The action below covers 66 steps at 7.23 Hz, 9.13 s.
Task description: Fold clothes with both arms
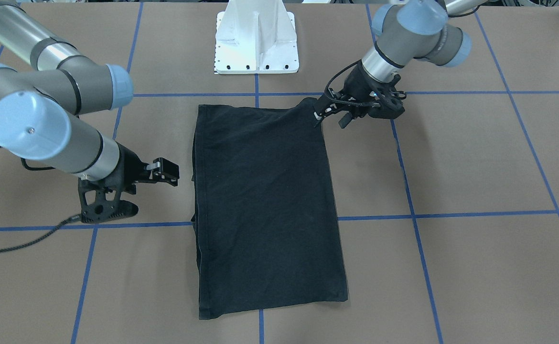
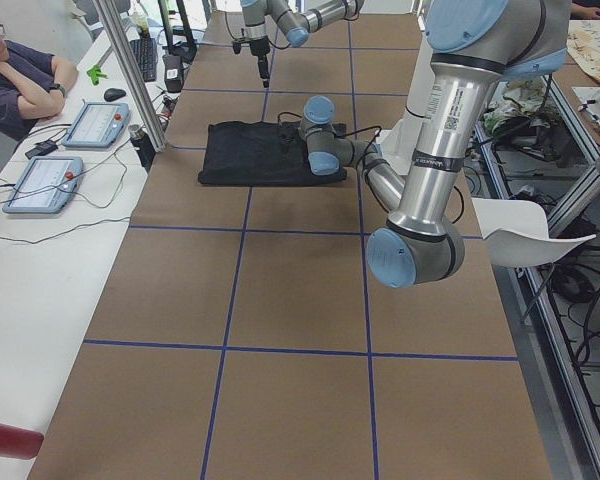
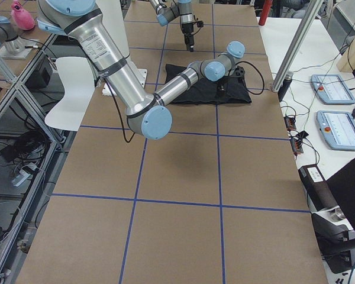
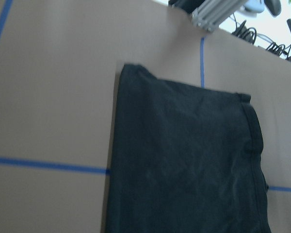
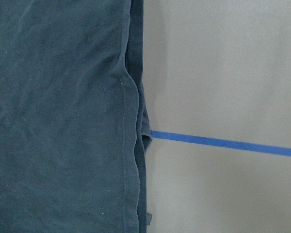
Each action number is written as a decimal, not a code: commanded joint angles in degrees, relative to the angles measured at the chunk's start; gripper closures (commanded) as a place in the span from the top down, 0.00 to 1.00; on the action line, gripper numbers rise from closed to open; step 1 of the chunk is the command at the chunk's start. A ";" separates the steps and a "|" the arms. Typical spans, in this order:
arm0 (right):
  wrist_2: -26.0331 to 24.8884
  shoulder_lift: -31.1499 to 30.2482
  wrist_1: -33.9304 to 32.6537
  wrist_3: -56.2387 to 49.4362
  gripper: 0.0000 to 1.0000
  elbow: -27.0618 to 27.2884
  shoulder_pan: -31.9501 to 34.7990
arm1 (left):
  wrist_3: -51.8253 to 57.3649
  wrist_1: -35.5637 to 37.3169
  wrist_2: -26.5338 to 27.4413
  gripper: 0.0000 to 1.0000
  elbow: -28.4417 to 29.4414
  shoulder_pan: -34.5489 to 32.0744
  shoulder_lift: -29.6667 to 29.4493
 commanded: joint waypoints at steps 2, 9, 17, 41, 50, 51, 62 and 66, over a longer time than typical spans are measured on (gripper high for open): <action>0.87 -1.84 0.20 5.32 0.99 4.00 -0.94 | -5.74 -3.43 3.34 1.00 -0.05 9.19 2.96; 0.87 -1.67 1.43 5.23 0.99 3.65 -1.03 | -5.74 -1.50 3.25 0.96 2.32 12.02 3.05; 0.95 -1.67 1.43 5.23 0.99 3.56 -0.95 | -5.65 -1.41 4.22 0.86 3.11 13.60 2.52; -28.66 -6.59 -5.51 34.15 0.99 13.67 -32.67 | -5.83 3.95 3.52 0.00 -4.01 12.19 2.44; -26.20 -12.21 7.41 34.32 0.99 14.28 -31.53 | -5.83 3.95 3.61 0.00 -3.57 12.19 2.44; -26.29 -12.21 7.15 34.50 0.99 14.11 -31.71 | -5.83 3.95 3.61 0.00 -3.57 12.19 2.44; -26.73 -10.90 4.42 34.50 0.88 13.32 -32.94 | -5.74 3.95 3.61 0.00 -3.65 12.11 2.52; -26.82 -10.98 4.77 34.41 0.86 13.05 -33.20 | -5.83 3.95 3.61 0.00 -3.65 12.11 2.52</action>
